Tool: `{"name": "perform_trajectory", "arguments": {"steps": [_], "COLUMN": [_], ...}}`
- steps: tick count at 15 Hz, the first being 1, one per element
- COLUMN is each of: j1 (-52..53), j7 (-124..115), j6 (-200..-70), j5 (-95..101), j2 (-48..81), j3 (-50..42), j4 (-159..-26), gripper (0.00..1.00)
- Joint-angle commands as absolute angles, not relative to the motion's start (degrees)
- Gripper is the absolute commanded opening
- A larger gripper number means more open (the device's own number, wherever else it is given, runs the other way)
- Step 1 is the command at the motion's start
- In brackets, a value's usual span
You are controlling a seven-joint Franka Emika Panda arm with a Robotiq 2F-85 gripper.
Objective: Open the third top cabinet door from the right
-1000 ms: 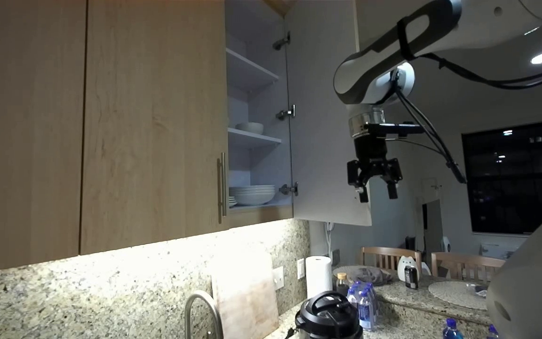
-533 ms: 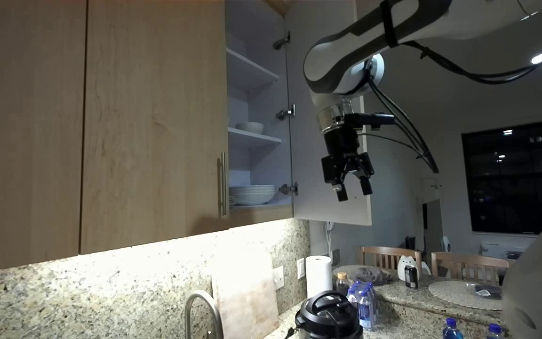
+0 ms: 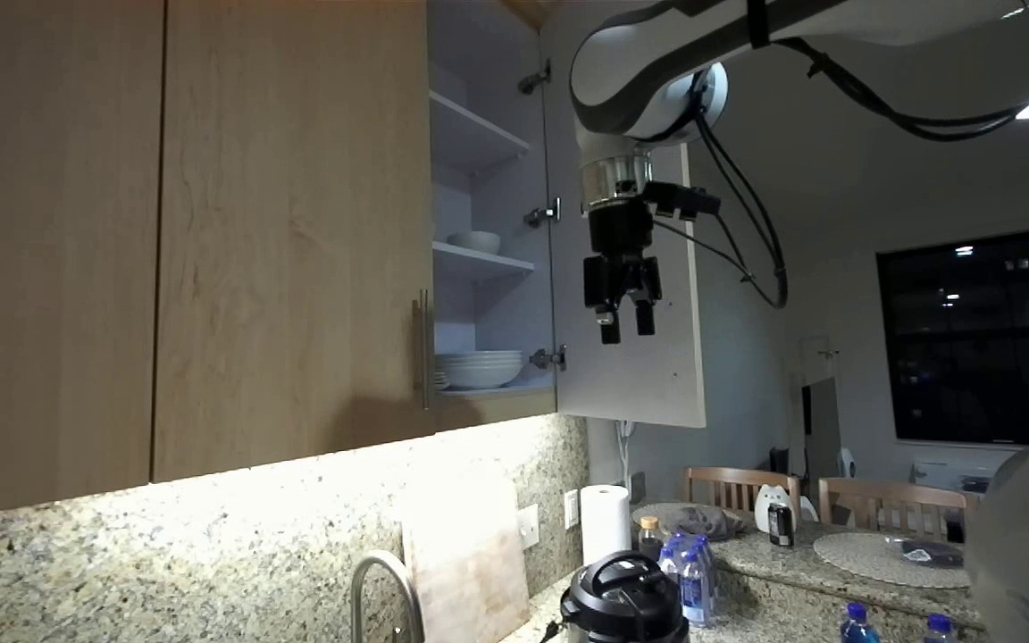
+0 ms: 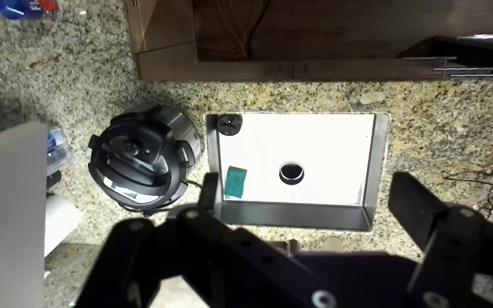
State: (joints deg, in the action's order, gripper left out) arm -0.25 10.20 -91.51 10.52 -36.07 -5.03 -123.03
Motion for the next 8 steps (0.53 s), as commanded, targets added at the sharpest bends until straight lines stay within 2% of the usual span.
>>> {"name": "perform_trajectory", "arguments": {"steps": [1,8], "j1": [1.64,1.21], "j7": [16.13,14.73], "j6": [-93.92,-92.70], "j5": [8.62,8.01], "j2": [-37.45,-36.41], "j3": [-6.99,-7.03], "j4": [-124.02,-123.25], "gripper": [1.00,1.00]}}
